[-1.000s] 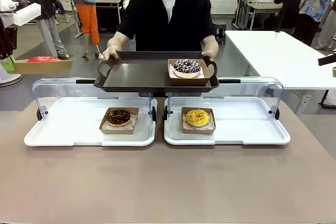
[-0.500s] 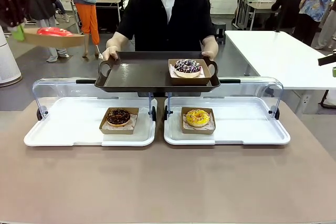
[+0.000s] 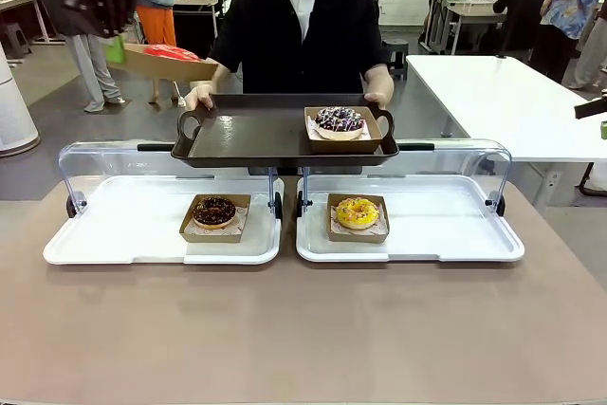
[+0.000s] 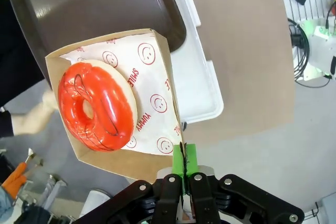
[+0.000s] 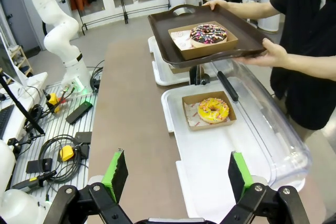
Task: Provide the desired donut to the person.
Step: Place the picked Paper togo box onto the Handle tray extended by the person.
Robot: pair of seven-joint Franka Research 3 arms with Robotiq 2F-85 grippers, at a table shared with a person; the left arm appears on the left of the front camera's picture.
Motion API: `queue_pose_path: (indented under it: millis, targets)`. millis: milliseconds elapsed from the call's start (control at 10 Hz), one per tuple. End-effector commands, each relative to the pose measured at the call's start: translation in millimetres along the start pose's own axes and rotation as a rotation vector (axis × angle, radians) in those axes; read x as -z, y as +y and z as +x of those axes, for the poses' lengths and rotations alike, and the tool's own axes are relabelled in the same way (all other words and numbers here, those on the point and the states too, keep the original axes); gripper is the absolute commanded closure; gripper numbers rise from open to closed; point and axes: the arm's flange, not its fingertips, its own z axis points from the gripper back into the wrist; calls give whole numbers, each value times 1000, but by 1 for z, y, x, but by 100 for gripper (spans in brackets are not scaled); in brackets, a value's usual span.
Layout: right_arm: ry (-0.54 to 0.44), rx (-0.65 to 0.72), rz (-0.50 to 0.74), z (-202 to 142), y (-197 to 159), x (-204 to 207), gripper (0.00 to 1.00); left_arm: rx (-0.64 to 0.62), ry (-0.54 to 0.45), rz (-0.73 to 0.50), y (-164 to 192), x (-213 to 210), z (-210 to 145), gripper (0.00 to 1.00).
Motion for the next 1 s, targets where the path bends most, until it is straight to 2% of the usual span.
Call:
queue_pose_path:
  millis: [0, 500, 900]
  targets:
    - [-8, 12, 3, 1, 1, 1, 0, -27, -45, -23, 22, 1, 20, 99]
    - [-8, 12, 3, 1, 1, 1, 0, -109, -172, -42, 63, 52, 55, 99]
    - [-8, 12, 3, 1, 1, 1, 0, -160, -172, -45, 83, 82, 60, 99]
